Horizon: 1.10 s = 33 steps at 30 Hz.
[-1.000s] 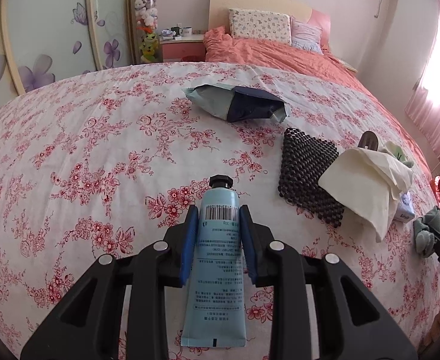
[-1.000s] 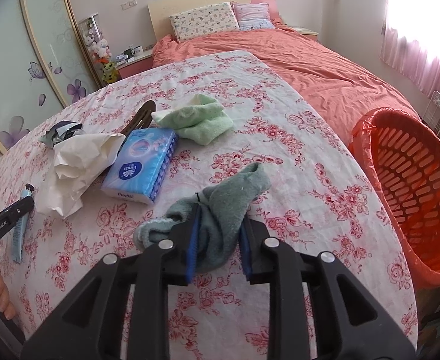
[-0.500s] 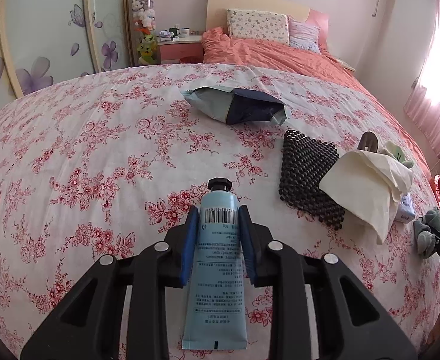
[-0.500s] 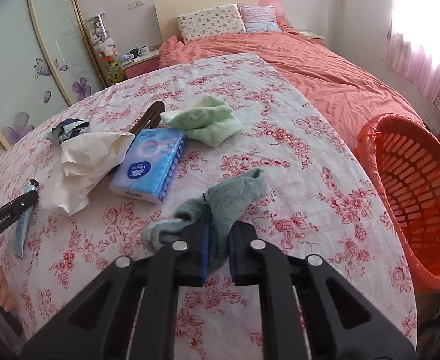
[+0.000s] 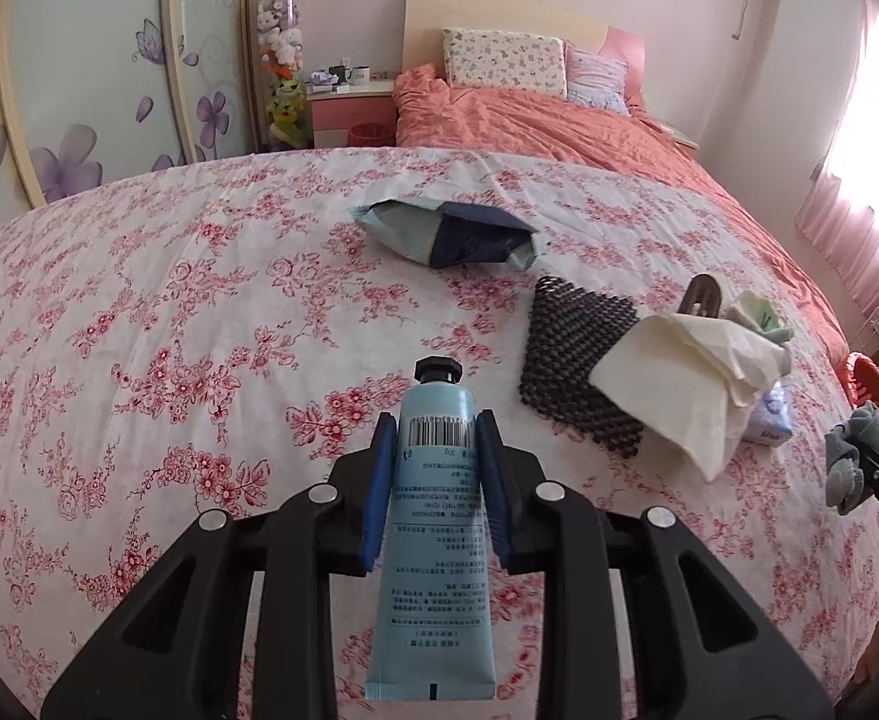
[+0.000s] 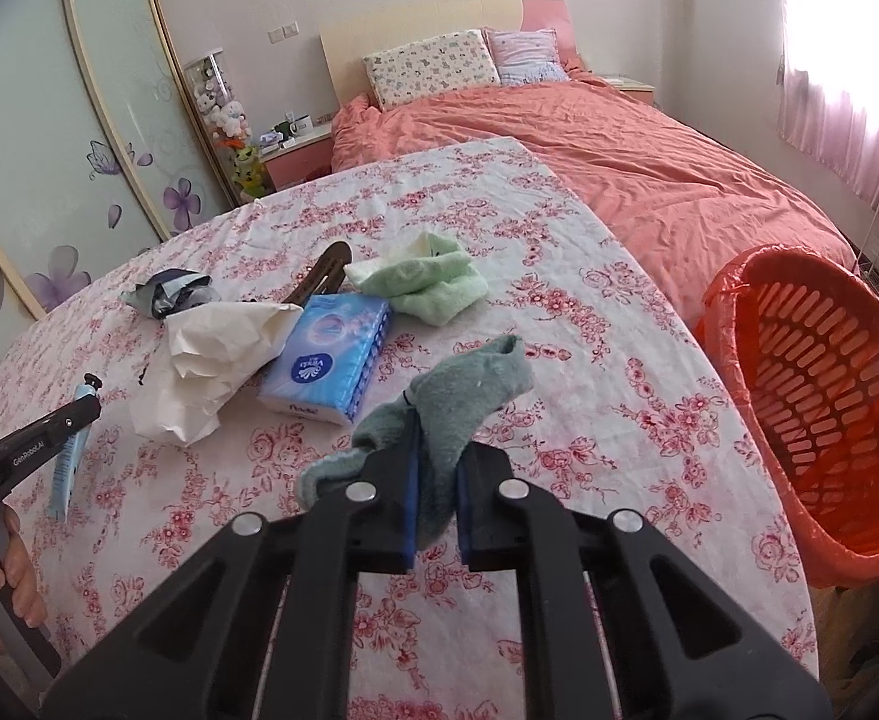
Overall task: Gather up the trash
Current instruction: 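Lift the blue tube with the left gripper while the right holds the sock, then carry tube and sock over the orange basket and open both grippers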
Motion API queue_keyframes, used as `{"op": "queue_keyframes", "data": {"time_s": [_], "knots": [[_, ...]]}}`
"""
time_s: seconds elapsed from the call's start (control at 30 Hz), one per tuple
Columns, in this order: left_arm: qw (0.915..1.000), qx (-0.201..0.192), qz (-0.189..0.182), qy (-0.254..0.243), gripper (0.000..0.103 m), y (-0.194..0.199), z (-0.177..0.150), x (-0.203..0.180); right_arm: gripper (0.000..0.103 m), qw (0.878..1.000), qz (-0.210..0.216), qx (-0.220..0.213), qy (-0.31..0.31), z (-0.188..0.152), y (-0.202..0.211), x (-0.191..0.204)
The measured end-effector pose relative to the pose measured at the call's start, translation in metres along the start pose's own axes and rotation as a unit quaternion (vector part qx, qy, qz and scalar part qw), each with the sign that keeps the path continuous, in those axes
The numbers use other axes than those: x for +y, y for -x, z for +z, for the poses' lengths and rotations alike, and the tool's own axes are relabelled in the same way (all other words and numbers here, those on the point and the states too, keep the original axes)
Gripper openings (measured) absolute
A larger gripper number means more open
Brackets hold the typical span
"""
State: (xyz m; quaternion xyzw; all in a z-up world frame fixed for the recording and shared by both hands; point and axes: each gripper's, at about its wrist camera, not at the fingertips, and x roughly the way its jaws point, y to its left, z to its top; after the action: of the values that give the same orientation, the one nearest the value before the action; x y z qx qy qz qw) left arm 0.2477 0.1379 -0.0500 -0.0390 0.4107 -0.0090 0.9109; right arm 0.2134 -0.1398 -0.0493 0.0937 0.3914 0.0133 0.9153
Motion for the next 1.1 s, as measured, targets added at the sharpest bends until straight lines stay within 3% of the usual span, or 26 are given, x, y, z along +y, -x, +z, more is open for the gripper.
{"op": "queue_keyframes", "data": {"time_s": [0.4, 0.67, 0.87, 1.1], "knots": [[0.9977, -0.017, -0.061, -0.023, 0.028, 0.036, 0.008, -0.047, 0.010, 0.999, -0.012, -0.045, -0.021, 0.008, 0.048, -0.032], [0.9909, -0.032, -0.117, -0.059, 0.028, 0.061, 0.009, -0.101, 0.010, 0.995, -0.034, -0.082, -0.043, 0.013, 0.082, -0.068], [0.9814, -0.042, -0.161, -0.095, 0.028, 0.073, 0.007, -0.155, 0.010, 0.990, -0.056, -0.109, -0.066, 0.016, 0.105, -0.103], [0.9637, -0.045, -0.227, -0.134, 0.028, 0.076, 0.003, -0.227, 0.010, 0.983, -0.086, -0.134, -0.091, 0.018, 0.126, -0.147]]}}
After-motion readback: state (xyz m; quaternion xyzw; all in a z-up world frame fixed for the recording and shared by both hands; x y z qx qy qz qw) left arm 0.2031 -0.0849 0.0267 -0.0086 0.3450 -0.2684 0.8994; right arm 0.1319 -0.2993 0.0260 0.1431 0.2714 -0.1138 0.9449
